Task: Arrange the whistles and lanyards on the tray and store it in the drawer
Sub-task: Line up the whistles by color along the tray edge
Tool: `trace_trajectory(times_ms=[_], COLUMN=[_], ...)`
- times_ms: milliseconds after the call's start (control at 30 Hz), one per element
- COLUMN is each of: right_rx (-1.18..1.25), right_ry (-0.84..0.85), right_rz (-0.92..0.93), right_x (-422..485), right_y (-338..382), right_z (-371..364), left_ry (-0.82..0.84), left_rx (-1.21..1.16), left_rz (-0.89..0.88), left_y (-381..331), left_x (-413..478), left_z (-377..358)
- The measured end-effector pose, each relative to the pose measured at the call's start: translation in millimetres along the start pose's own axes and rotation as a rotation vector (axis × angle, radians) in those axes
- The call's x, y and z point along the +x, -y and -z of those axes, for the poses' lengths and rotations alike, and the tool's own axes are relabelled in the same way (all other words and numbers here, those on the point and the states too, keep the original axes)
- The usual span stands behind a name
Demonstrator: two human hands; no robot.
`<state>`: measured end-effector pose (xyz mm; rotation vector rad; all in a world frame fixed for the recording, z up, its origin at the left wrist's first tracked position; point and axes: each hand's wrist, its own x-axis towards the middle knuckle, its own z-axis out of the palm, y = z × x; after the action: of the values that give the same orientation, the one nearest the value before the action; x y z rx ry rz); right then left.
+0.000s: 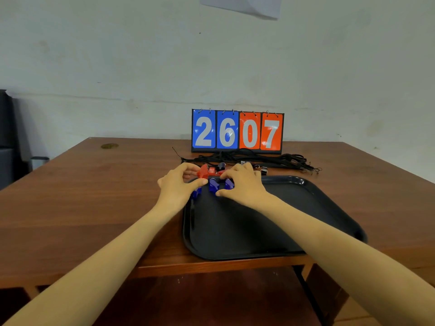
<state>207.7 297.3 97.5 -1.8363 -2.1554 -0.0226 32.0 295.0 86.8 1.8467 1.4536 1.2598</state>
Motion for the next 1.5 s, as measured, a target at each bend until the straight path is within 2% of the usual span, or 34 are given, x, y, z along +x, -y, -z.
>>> trace_trajectory(times_ms=[133,700,1000,1167,1500], right_rx=[-0.044,-0.060,-0.037,0.035,0.016], right_ry=[0.053,0.006,0.168,0.140,0.128], right_rz=[0.003,-0.018,-0.155,-0.137,-0.141], right_x=[2.0,2.4,-1.0,2.1,2.5], right_y=[9.7,17.5,-13.0,-5.7,-0.1], right_z=[-2.4,-1.3,12.4,5.1,3.1], left_ry=[-0.006,-0.007,-0.008,-0.016,-0.010], left_rx=[0.005,-0.004,-0.020,-0.021,-0.035], left_rz=[0.003,-0.001,-0.004,0.004,-0.003], left_y=[2.2,8.1,4.5,4.8,1.7], left_x=[0.3,1.1,1.3,1.8,-1.3], left_z=[-1.3,-2.0,-2.4,-3.3,-2.8])
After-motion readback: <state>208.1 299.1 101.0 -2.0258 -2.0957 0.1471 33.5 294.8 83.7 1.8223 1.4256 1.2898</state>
